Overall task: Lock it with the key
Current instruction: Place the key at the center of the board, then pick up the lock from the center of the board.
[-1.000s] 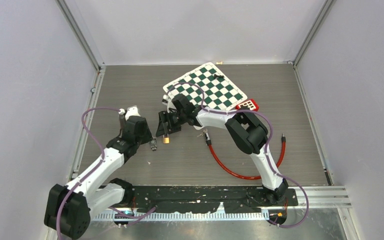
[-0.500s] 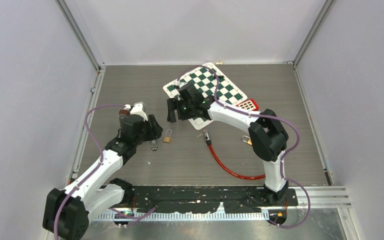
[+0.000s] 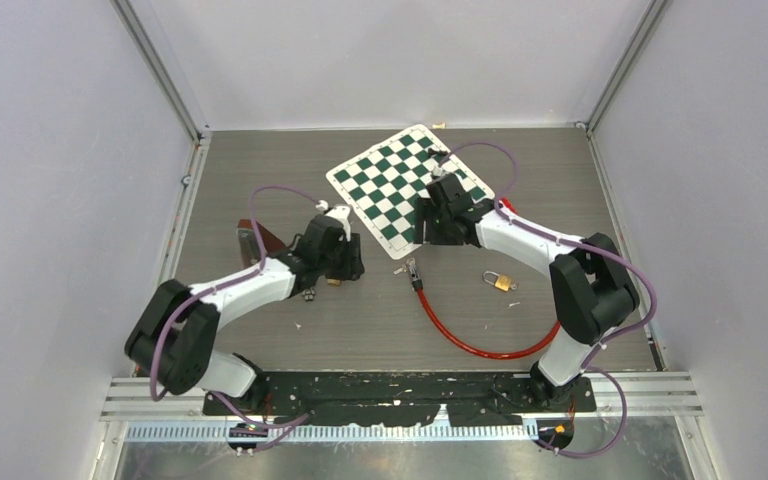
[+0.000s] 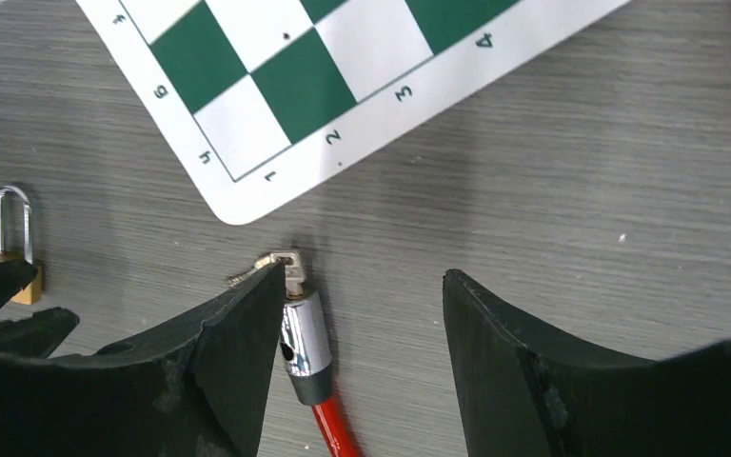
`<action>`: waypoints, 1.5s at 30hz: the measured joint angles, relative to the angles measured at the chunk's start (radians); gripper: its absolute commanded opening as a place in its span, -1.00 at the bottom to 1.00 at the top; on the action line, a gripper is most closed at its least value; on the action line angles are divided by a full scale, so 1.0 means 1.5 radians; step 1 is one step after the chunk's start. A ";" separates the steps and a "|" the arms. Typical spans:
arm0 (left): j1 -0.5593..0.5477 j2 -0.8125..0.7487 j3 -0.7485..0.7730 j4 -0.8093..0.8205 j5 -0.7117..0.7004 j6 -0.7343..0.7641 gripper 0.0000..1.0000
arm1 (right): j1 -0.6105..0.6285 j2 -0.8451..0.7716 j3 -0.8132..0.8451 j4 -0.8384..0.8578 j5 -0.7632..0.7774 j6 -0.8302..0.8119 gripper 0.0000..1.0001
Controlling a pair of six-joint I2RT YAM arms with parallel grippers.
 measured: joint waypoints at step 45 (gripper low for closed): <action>0.090 -0.114 -0.026 -0.036 0.070 -0.040 0.14 | -0.275 -0.146 -0.247 -0.033 0.039 0.002 0.49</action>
